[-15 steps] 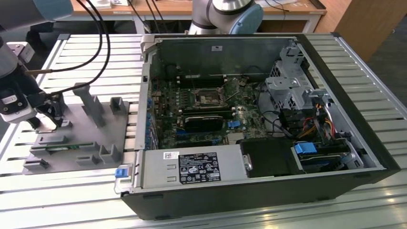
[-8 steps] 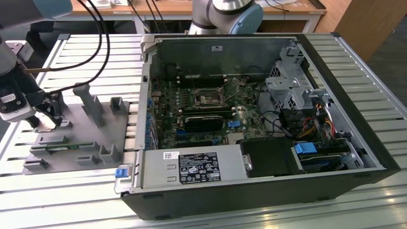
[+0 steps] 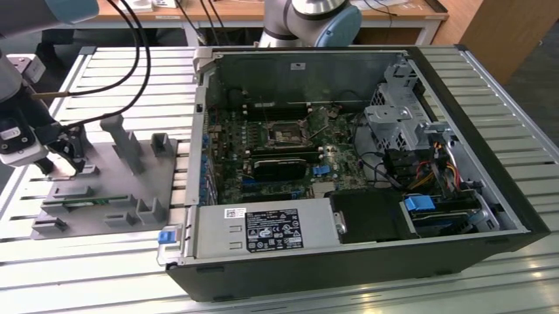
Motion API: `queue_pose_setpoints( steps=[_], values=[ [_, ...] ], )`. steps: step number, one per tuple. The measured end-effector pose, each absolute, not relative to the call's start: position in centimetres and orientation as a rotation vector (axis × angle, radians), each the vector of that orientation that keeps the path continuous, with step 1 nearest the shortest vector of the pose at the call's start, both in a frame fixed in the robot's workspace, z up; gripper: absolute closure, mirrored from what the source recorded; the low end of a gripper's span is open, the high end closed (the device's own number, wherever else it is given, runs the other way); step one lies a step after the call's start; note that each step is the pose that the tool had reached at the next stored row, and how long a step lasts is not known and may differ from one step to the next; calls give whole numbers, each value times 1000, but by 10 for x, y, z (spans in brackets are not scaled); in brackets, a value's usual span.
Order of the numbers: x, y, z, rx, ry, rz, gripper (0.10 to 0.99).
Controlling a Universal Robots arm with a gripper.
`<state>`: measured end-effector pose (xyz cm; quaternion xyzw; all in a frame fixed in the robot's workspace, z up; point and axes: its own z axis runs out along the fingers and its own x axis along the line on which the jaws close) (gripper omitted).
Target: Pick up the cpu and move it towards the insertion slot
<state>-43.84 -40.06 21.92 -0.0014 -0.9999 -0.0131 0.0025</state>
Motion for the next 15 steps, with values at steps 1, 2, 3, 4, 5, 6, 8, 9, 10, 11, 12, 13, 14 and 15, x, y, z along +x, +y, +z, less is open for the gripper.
queue_pose_setpoints(
  steps=[1, 2, 3, 4, 5, 6, 8, 9, 10, 11, 12, 13, 14, 15],
  values=[
    [-438, -401, 219, -4, -3136, -41, 545],
    [-438, -401, 220, -4, -3136, -41, 545],
    [-438, -401, 220, -4, -3136, -41, 545],
    [-438, -400, 220, -4, -3136, -41, 545],
    [-438, -400, 221, -4, -3136, -41, 545],
    [-438, -400, 221, -4, -3136, -41, 545],
    [-438, -400, 222, -4, -3136, -41, 545],
    [-438, -400, 222, -4, -3136, -41, 545],
    [-438, -400, 222, -4, -3136, -41, 545],
    [-438, -400, 223, -4, -3136, -41, 545],
    [-438, -400, 223, -4, -3136, -41, 545],
    [-438, -400, 223, -4, -3136, -41, 545],
    [-438, -400, 223, -4, -3136, -41, 545],
    [-438, -400, 224, -4, -3136, -41, 545]
  ],
)
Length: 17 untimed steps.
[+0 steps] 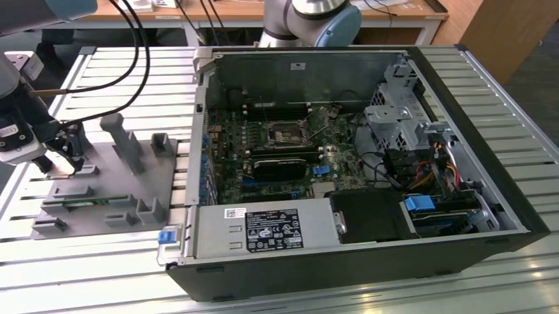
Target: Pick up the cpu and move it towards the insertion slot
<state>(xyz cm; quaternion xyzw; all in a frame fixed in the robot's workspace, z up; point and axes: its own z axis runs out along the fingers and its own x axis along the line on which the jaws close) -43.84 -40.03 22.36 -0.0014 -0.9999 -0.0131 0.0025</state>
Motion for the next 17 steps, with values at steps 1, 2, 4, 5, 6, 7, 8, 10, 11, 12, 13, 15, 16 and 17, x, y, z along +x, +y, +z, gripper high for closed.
queue_pose_setpoints(
  steps=[1, 2, 4, 5, 6, 7, 8, 10, 11, 12, 13, 15, 16, 17],
  values=[
    [-438, -400, 224, -4, -3136, -41, 545],
    [-438, -400, 224, -4, -3136, -41, 545],
    [-438, -400, 225, -4, -3136, -41, 545],
    [-438, -400, 225, -4, -3136, -41, 545],
    [-438, -400, 225, -4, -3136, -41, 545],
    [-438, -400, 225, -4, -3136, -41, 545],
    [-438, -400, 225, -4, -3136, -41, 545],
    [-438, -400, 226, -4, -3136, -41, 545],
    [-438, -400, 226, -4, -3136, -41, 545],
    [-438, -400, 226, -4, -3136, -41, 545],
    [-438, -400, 226, -4, -3136, -41, 545],
    [-438, -400, 226, -4, -3136, -41, 545],
    [-438, -400, 227, -4, -3136, -41, 545],
    [-438, -400, 227, -4, -3136, -41, 545]
  ],
)
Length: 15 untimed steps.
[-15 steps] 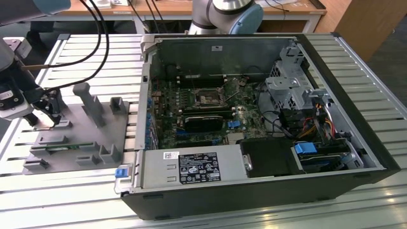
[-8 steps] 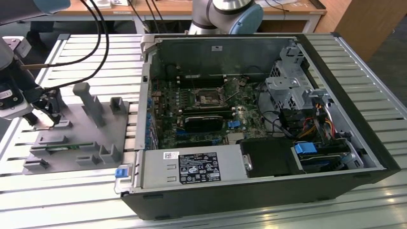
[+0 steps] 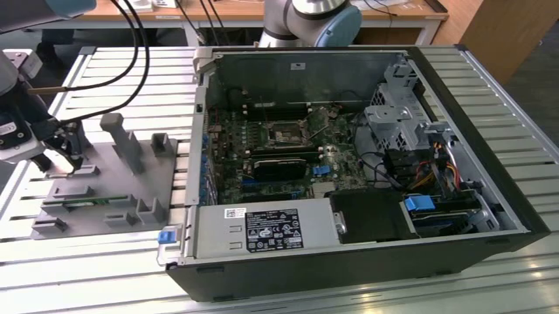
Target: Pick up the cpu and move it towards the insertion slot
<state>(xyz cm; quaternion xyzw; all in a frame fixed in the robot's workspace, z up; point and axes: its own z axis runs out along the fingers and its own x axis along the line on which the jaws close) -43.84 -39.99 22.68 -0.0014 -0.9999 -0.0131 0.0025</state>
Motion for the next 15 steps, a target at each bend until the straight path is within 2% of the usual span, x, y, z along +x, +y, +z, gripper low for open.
queue_pose_setpoints(
  steps=[15],
  values=[
    [-438, -399, 231, -4, -3136, -41, 545]
  ],
)
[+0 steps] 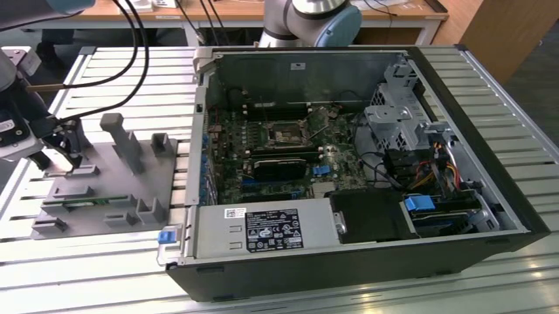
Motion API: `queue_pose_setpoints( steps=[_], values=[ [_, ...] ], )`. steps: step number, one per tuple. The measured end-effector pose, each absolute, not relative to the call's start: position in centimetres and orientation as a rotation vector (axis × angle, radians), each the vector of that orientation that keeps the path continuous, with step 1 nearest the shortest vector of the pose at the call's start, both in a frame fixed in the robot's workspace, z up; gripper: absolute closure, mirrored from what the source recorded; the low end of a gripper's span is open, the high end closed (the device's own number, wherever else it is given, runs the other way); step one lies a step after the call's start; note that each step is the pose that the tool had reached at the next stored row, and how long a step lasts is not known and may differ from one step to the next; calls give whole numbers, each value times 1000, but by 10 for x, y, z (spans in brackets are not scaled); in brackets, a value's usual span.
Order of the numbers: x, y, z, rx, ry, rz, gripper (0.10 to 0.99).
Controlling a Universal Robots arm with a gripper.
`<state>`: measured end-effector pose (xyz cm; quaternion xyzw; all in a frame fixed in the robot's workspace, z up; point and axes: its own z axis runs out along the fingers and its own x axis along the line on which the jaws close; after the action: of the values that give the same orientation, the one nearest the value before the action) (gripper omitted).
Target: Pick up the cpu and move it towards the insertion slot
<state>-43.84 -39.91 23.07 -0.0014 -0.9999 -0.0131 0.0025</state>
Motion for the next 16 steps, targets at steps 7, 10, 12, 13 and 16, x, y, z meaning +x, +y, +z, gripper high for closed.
queue_pose_setpoints(
  steps=[7, 10, 12, 13, 16],
  values=[
    [-438, -399, 233, -4, -3136, -41, 545],
    [-438, -399, 233, -4, -3136, -41, 545],
    [-438, -398, 234, -4, -3136, -41, 545],
    [-438, -398, 234, -4, -3136, -41, 545],
    [-438, -398, 235, -5, -3136, -41, 545]
  ],
)
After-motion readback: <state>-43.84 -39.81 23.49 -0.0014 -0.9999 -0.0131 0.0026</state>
